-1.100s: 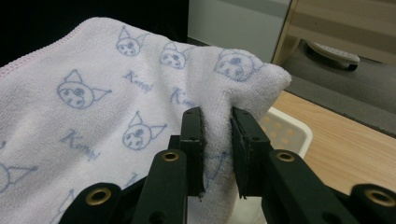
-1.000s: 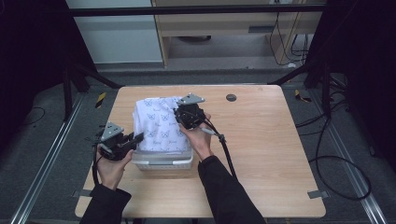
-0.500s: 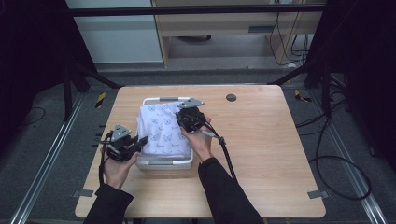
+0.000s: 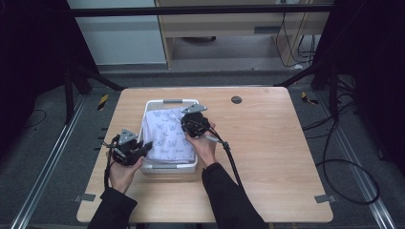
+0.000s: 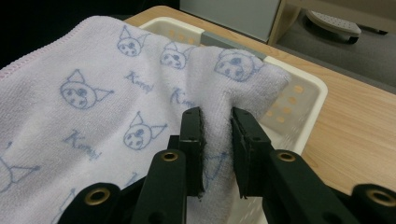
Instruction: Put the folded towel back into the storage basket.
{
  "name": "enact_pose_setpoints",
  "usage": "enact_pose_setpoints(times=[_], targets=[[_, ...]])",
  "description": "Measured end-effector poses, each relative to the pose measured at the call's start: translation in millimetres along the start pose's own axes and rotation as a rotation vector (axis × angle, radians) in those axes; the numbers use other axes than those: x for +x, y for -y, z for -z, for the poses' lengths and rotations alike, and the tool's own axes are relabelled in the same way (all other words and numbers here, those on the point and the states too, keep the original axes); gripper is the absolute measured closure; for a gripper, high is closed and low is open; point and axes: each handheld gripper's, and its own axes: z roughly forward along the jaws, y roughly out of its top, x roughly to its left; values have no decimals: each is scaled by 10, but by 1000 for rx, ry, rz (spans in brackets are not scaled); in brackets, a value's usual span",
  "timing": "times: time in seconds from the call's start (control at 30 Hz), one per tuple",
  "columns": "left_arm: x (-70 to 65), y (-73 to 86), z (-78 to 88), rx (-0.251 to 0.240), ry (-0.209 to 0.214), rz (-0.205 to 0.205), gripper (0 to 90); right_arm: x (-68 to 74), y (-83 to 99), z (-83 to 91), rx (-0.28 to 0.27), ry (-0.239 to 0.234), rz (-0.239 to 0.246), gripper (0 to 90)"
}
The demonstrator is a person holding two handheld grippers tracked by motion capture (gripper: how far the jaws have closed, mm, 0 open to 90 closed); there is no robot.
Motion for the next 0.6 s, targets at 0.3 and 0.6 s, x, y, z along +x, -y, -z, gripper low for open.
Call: enact_pose_setpoints(times=[0.3, 0.6], targets=[[-21, 20, -56, 25, -14, -8, 736, -11, 58, -54, 19, 4, 6, 741], [-12, 39, -115, 61, -32, -10, 649, -4, 122, -114, 46, 25, 39, 700]])
